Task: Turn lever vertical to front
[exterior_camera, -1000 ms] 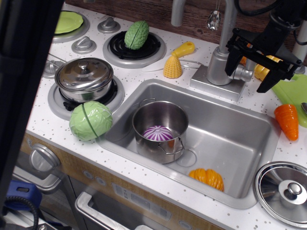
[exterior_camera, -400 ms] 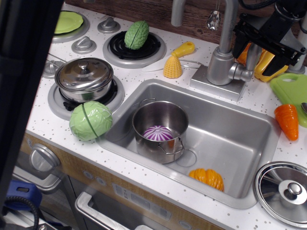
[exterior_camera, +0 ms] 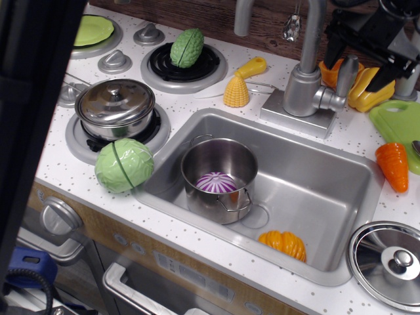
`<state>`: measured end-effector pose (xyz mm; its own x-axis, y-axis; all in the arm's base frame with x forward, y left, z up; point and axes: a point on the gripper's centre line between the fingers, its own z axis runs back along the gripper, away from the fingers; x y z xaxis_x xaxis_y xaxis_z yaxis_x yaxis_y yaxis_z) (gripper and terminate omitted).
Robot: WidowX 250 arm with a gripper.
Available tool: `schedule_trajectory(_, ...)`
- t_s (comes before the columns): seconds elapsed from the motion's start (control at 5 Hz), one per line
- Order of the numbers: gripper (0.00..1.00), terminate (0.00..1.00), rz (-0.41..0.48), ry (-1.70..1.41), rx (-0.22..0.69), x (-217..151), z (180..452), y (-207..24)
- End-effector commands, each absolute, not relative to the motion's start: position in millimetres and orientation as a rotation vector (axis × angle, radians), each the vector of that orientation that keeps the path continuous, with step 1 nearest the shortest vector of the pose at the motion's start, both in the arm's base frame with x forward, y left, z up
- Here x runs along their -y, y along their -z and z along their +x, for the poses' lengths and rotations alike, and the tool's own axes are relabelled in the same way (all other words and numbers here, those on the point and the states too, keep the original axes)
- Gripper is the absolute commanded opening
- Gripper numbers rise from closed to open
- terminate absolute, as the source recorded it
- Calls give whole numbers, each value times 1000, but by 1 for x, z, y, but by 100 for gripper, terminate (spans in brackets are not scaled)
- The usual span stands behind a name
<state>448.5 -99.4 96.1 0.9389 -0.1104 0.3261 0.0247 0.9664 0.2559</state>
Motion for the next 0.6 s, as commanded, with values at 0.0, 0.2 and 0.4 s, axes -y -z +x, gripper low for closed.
schedule_trajectory(0.0, 100, 0, 241, 59, 426, 88, 466, -127)
schedule_trajectory(0.2, 0, 0, 231, 51, 420, 88, 467, -124)
schedule_trajectory(0.4, 0, 0, 213, 21, 409, 91, 462, -120)
